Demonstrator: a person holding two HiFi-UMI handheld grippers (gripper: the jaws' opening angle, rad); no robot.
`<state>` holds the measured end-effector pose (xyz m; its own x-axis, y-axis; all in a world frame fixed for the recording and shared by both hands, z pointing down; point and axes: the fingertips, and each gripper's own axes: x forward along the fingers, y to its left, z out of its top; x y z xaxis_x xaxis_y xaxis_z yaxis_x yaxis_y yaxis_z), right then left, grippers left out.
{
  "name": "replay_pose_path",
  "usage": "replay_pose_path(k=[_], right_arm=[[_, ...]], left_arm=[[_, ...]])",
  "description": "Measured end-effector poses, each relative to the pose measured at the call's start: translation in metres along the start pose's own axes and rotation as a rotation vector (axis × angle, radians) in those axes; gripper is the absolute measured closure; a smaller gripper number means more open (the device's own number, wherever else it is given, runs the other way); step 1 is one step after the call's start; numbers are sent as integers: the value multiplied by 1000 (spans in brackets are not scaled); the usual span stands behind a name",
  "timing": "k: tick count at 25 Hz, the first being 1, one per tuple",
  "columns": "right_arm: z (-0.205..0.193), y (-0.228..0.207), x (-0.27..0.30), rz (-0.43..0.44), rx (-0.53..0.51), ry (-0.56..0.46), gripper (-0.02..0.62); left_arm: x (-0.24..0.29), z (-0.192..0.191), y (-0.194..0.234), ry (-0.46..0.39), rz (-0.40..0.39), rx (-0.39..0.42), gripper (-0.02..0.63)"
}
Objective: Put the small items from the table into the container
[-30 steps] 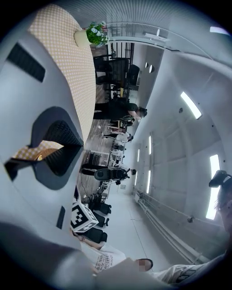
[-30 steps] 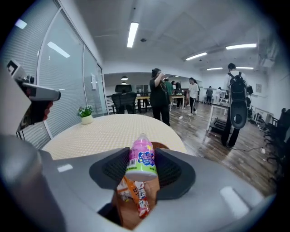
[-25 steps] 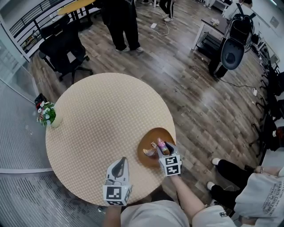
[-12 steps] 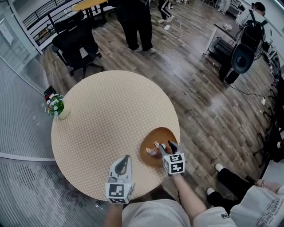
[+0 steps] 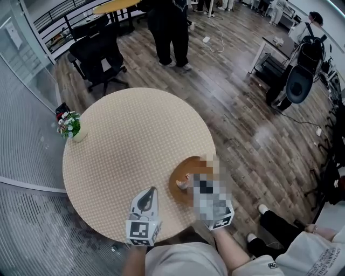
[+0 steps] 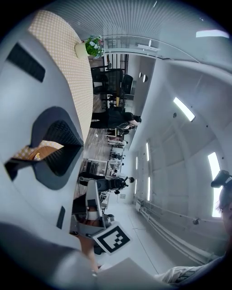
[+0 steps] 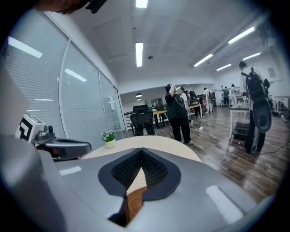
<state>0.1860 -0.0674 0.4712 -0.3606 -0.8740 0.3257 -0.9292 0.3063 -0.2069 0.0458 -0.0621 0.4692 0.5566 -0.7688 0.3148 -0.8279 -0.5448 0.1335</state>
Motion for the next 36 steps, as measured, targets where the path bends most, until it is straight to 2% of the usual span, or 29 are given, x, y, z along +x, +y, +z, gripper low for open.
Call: replay_pose_path(k=[6,16,36], right_arm=[[41,50,-15,41,-44,-81,594],[15,103,-7,77,-84,-44,595],[16,106,13,47,-84,-37,595]], left_arm=[[-9,8,10,-21,26,-4,603],[-28,1,36,-16,75,-16,603],[-33,12,62,-36,84,-10,603]])
